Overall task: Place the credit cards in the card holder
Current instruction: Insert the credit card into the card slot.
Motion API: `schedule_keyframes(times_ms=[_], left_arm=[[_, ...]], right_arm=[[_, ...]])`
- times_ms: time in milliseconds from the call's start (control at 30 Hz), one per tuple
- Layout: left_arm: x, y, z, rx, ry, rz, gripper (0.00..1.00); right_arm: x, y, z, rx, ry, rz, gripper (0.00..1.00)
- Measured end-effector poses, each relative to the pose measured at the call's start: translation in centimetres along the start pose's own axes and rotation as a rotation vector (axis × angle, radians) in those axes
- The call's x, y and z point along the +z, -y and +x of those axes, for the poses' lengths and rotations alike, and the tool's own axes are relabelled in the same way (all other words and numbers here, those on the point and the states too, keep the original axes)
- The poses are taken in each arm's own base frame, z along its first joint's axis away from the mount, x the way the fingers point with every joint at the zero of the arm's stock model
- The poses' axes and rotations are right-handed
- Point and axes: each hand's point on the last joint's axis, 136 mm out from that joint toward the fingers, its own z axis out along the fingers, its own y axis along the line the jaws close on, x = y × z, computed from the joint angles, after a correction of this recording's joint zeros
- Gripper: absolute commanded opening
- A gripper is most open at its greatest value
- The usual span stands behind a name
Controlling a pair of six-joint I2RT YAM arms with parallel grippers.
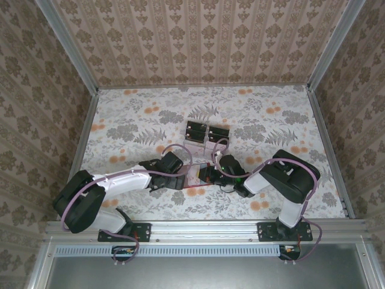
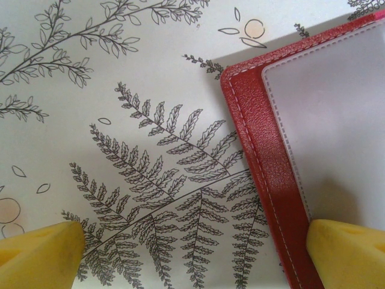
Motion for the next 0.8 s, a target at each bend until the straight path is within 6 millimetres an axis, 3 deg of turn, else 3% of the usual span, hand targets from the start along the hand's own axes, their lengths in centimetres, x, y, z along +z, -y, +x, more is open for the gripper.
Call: schedule_keyframes(times_ms=[800], left_arm=[[0.0, 0.0, 0.0, 0.001, 0.0, 0.0, 1.0]], right_arm=[[1.3, -0.5, 0.2, 0.025, -0.041, -0.038, 0.0]])
